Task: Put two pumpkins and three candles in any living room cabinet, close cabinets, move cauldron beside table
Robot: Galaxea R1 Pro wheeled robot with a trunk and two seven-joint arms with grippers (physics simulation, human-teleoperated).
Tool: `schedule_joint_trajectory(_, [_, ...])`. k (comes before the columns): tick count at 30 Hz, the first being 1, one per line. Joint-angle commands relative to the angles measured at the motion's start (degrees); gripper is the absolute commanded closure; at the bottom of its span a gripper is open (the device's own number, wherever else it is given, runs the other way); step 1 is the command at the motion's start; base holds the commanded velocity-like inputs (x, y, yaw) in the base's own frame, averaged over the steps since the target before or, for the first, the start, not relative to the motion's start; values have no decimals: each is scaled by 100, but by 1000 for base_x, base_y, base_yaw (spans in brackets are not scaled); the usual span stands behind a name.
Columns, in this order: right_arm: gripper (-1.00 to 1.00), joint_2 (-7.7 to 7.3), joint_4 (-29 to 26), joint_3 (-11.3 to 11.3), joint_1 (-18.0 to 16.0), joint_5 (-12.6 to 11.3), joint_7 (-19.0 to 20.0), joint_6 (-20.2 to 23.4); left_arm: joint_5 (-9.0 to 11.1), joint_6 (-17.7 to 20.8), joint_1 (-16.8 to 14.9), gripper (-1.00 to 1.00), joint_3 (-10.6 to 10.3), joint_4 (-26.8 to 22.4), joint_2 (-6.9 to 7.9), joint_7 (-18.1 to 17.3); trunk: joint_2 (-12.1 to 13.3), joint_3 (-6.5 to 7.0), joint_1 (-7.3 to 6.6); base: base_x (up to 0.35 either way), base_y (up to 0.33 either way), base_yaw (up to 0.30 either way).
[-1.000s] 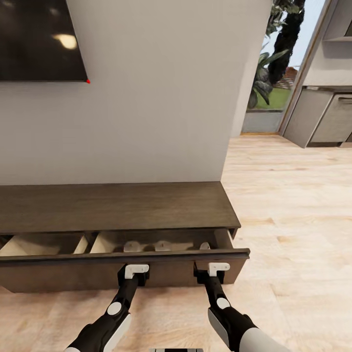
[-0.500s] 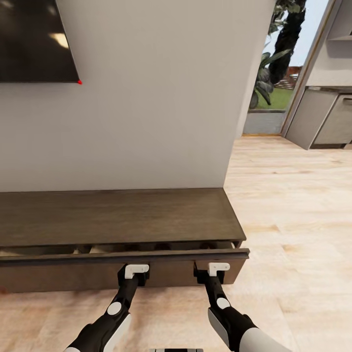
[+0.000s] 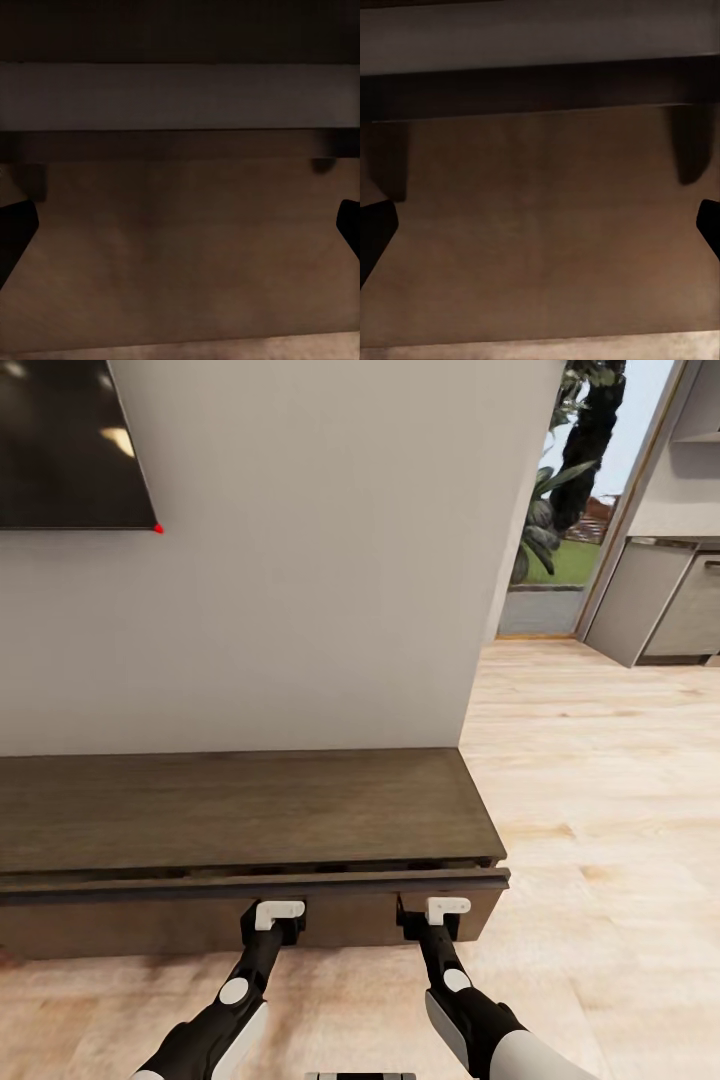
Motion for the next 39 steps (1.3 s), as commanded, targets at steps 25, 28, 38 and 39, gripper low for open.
schedule_joint_trajectory(25, [-100,-11,3,41,-6,-47,-34,-27,35,-27,-6,-100,-41,7,7,66,-2,-4,-1,40,0,0])
schedule_joint_trajectory(28, [-100,-11,3,41,-6,-47,-34,-29,35,-25,-6,-100,-41,6,8,67,-2,-4,-1,4,0,0])
schedule_joint_trajectory(38, [-100,-11,3,41,-6,-47,-34,-31,35,-29,-6,-100,-41,9,13,65,-2,-4,-1,-231,0,0])
schedule_joint_trajectory(39, [-100,-11,3,41,-6,-47,-34,-30,35,-29,-6,-100,-41,8,13,66,-2,-4,-1,-323,0,0])
